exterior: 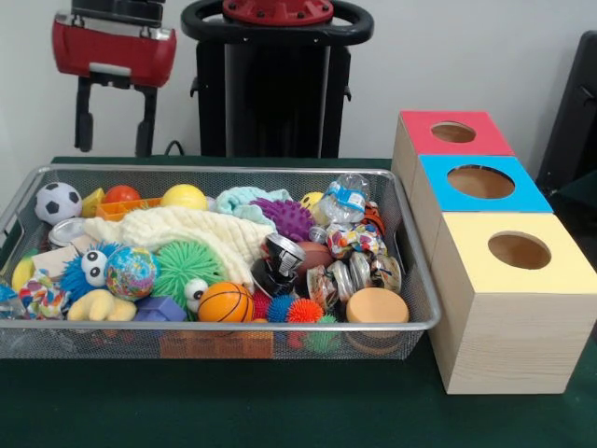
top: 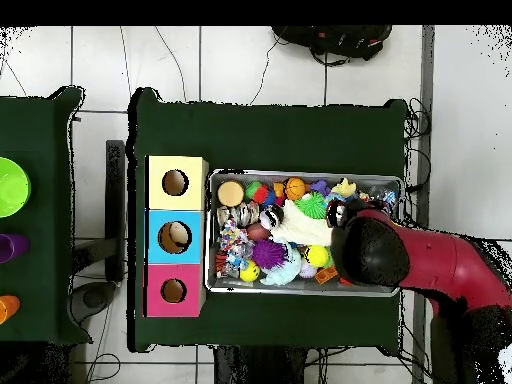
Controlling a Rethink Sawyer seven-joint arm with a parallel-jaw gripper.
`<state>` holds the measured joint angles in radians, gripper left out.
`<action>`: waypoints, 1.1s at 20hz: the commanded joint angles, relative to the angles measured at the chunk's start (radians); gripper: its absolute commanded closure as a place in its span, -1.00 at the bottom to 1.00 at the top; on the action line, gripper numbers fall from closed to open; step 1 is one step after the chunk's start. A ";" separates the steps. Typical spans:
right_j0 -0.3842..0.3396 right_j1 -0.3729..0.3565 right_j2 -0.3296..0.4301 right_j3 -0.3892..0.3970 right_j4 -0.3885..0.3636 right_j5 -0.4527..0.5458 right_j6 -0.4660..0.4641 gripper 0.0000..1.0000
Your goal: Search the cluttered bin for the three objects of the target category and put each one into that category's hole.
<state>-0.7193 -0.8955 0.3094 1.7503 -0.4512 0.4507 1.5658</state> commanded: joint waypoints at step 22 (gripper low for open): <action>0.025 0.286 0.097 -0.004 -0.103 -0.055 -0.059 -1.00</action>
<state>-0.6327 -0.6245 0.3203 1.7572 -0.5651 0.2893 1.5658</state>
